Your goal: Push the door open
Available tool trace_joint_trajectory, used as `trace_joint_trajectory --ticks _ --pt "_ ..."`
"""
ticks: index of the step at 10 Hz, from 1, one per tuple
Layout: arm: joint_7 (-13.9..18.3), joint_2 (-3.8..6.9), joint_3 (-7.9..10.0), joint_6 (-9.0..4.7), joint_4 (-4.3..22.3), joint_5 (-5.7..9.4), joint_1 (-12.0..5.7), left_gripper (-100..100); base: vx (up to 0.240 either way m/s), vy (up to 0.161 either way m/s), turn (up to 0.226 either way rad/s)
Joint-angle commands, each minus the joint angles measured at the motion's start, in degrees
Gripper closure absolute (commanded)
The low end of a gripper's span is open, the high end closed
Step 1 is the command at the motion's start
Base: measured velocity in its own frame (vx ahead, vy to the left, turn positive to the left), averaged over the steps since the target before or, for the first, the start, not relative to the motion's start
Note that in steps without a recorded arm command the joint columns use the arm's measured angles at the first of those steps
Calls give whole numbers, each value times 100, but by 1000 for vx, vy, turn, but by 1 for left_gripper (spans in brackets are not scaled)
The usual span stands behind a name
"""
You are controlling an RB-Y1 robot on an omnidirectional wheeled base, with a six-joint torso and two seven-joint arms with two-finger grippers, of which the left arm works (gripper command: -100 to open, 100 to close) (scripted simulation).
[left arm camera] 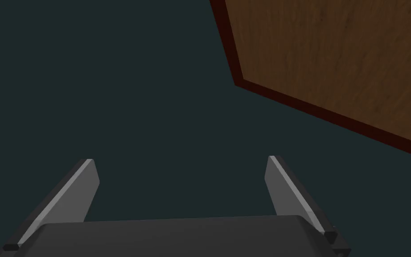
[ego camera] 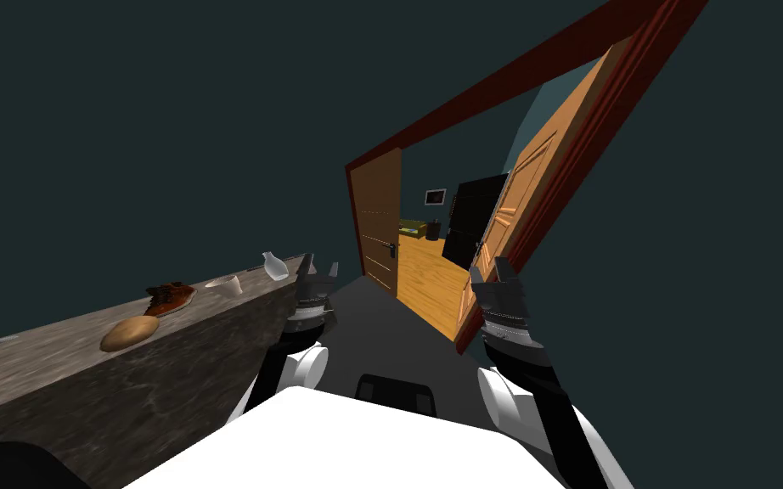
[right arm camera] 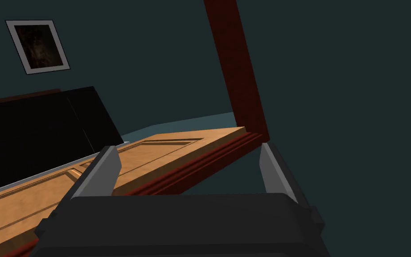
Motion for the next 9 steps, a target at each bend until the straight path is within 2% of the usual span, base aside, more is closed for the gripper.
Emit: trace_joint_trajectory --ticks 1,5,9 --pt "31 45 -49 14 179 -40 -105 -100 28 72 6" --pt "126 155 -202 60 734 -163 -432 -100 175 61 -5" --pt "205 221 -327 96 1189 -264 -700 -100 94 39 -2"
